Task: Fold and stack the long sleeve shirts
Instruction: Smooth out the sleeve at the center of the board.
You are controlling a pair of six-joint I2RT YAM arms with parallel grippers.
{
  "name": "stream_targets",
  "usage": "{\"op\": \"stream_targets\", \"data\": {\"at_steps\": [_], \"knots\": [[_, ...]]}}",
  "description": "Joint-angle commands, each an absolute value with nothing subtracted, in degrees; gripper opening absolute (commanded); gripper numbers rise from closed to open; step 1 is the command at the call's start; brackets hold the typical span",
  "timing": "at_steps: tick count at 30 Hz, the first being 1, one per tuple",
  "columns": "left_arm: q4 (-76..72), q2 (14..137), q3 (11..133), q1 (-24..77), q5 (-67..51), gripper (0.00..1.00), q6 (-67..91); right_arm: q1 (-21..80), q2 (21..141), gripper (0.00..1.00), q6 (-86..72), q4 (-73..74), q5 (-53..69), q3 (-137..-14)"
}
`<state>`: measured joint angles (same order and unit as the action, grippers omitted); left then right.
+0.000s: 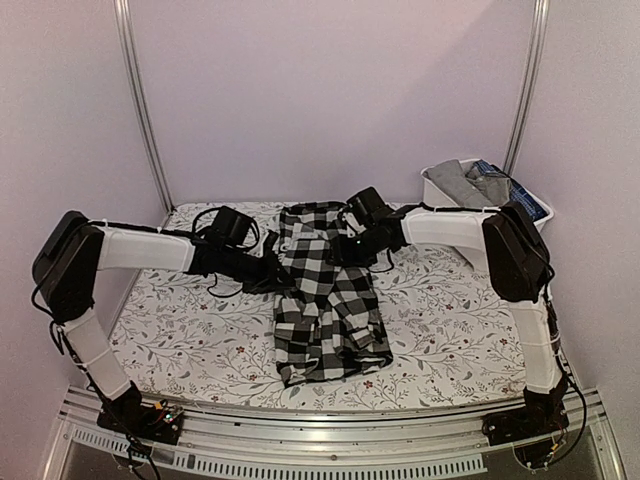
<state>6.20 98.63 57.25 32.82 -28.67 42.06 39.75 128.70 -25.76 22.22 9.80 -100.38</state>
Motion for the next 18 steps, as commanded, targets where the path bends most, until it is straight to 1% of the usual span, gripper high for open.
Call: {"op": "stream_targets", "data": {"at_steps": [1,2,4,8,14,17,18], "knots": [[4.0,104.39,60.58,31.85,-28.43,0.09,41.71,38.36,130.71,0.54,-27.13,20.9,11.32,-102.94],[4.0,105.41,61.02,31.74,-28.22,0.09,41.6,38.14,130.96,0.53,-27.23,20.92,11.4,-103.06],[4.38,107.08,61.66,31.42,-27.57,0.08,41.15,37.7,131.51,0.49,-27.46,20.92,11.78,-103.42],[4.81,109.52,60.89,30.86,-26.68,0.05,41.14,37.36,132.73,0.35,-27.6,20.92,12.84,-104.57],[3.36,111.07,58.8,30.18,-26.1,0.04,41.59,37.28,134.11,0.17,-26.82,20.92,13.52,-105.71],[3.34,111.93,58.95,30.15,-25.87,0.04,41.46,36.97,134.41,0.11,-26.72,21.05,12.92,-105.82],[3.49,112.15,58.97,30.1,-25.81,0.04,41.28,36.8,134.53,0.1,-26.65,21.13,12.72,-105.82]]}}
